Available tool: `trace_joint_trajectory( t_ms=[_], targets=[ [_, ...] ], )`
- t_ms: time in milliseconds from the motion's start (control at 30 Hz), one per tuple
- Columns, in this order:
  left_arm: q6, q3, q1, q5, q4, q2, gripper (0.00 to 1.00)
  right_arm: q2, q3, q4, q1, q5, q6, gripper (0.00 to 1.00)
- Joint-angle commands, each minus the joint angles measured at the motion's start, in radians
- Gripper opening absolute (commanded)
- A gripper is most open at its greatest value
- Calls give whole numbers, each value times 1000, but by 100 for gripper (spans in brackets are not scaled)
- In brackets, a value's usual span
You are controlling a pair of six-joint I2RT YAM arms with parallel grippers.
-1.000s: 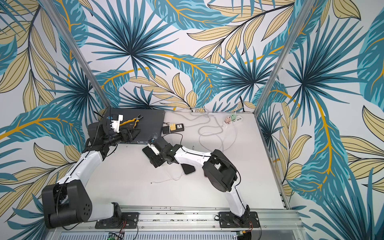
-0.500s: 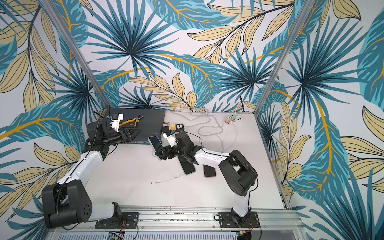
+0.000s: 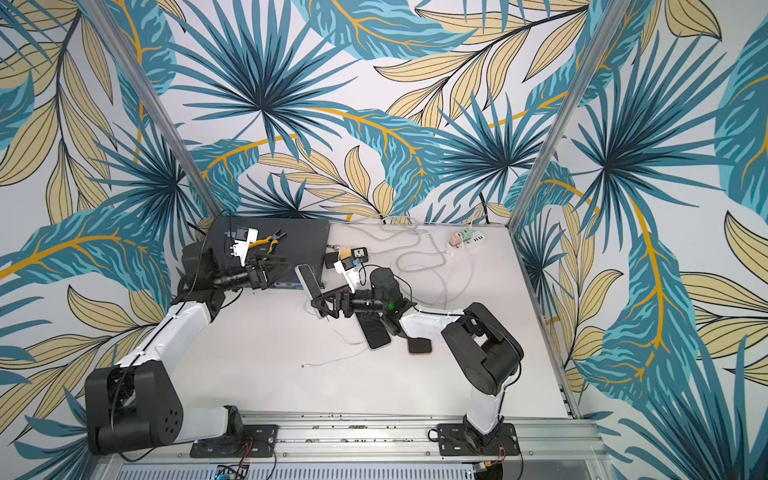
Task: Unplug the charging cable from the phone
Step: Pick up the phone at the center of the board.
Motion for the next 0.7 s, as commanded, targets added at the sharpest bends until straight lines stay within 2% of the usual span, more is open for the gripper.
trace_joint_trajectory(
  t_ms=[0, 133, 333, 667],
  targets=[
    [5, -12, -22, 74, 29, 1, 100, -34, -15, 203, -1, -63, 62, 60],
    [-9, -20, -42, 125, 59, 2, 100, -20, -23, 261, 0, -80, 90, 60],
    [-98, -51, -67, 187, 176, 3, 100, -12, -41, 343, 8, -97, 105, 60],
    [-155, -46, -107, 241, 206, 33, 100, 2, -37, 377, 25, -110, 101, 60]
  ],
)
